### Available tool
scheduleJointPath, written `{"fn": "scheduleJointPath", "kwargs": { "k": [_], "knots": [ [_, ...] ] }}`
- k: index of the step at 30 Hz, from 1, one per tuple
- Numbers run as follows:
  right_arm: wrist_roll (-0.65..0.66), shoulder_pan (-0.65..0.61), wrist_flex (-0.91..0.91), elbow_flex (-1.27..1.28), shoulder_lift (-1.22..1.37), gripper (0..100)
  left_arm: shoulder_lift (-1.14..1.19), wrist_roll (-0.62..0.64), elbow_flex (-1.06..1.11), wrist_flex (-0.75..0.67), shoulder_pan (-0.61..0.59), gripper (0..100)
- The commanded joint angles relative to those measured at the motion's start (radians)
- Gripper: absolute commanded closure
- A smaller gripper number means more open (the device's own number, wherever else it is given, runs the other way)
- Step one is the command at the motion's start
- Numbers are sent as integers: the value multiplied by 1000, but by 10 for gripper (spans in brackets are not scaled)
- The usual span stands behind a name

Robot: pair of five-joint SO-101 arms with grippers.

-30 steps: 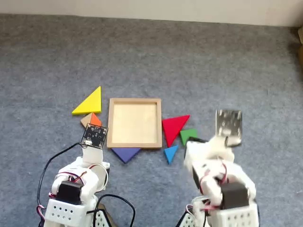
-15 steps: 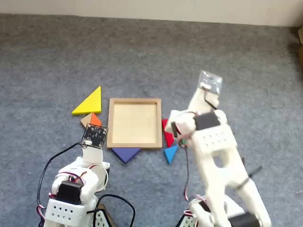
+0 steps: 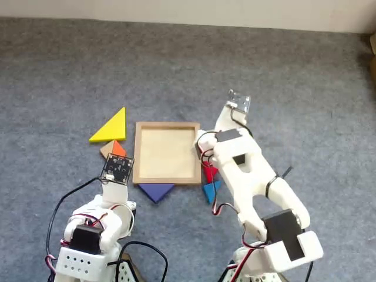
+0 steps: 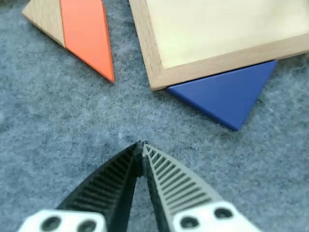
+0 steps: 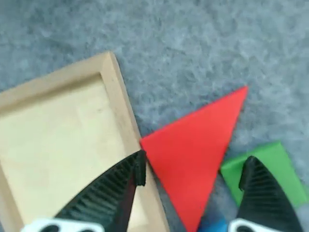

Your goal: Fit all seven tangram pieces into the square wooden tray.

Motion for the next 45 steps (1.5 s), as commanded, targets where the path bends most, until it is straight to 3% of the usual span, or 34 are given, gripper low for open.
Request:
{"fn": "scheduleJointPath", "kwargs": {
  "k": [1, 14, 21, 37, 45],
  "knots": [
    [-34, -15, -48, -77, 19, 697, -16, 6, 19, 8, 21, 992],
    [-32, 30, -41, -208, 271, 698, -16, 6, 19, 8, 21, 992],
    [-28, 50, 102, -217, 274, 698, -16, 6, 19, 8, 21, 992],
    [146, 117, 182, -229, 274, 698, -16, 6, 19, 8, 21, 992],
    [147, 116, 188, -360, 386, 698, -16, 6, 19, 8, 21, 992]
  ]
}}
